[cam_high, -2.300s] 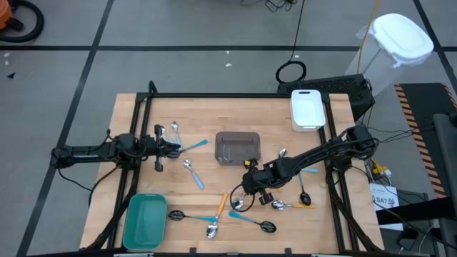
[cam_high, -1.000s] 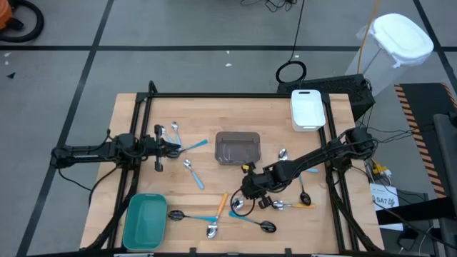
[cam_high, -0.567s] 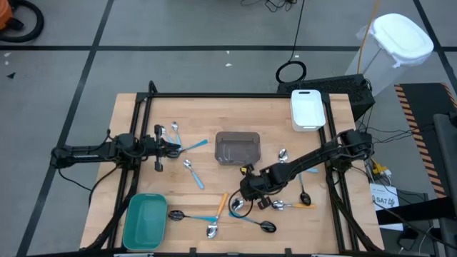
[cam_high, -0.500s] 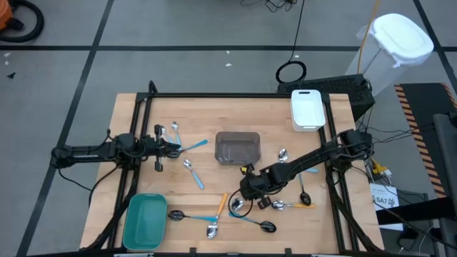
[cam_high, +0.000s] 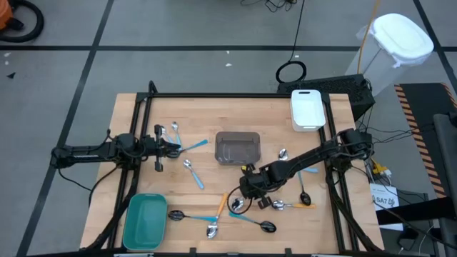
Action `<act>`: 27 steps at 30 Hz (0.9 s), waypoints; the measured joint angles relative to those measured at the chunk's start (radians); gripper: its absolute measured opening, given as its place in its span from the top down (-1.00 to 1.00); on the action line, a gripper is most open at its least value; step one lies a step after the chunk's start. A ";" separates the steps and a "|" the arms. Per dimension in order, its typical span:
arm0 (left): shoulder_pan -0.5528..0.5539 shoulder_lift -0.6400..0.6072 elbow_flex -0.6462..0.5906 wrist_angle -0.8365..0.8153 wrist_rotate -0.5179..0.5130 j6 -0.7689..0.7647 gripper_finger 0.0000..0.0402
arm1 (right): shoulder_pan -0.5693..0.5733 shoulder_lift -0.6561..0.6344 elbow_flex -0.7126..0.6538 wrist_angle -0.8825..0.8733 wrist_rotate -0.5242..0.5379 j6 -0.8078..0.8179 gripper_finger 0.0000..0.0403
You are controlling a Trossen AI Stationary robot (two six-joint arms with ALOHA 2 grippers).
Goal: Sort silverware by color (type)
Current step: Put the top left yellow spoon into the white bin
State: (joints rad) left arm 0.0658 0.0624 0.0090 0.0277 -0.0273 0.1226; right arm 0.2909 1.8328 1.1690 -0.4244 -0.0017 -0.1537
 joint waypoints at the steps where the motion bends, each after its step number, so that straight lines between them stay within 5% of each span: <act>1: 0.000 0.000 0.000 0.000 0.000 0.000 1.00 | -0.001 0.000 0.000 0.000 0.000 -0.003 0.34; 13: 0.000 0.000 0.000 0.000 0.000 0.000 1.00 | -0.042 0.089 0.004 0.002 -0.064 -0.033 0.37; 27: 0.000 0.000 0.000 -0.001 0.000 0.006 1.00 | -0.065 0.093 0.002 -0.005 -0.082 -0.074 0.77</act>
State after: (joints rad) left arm 0.0661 0.0628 0.0090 0.0271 -0.0274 0.1284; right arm 0.2256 1.9254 1.1713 -0.4294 -0.0837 -0.2274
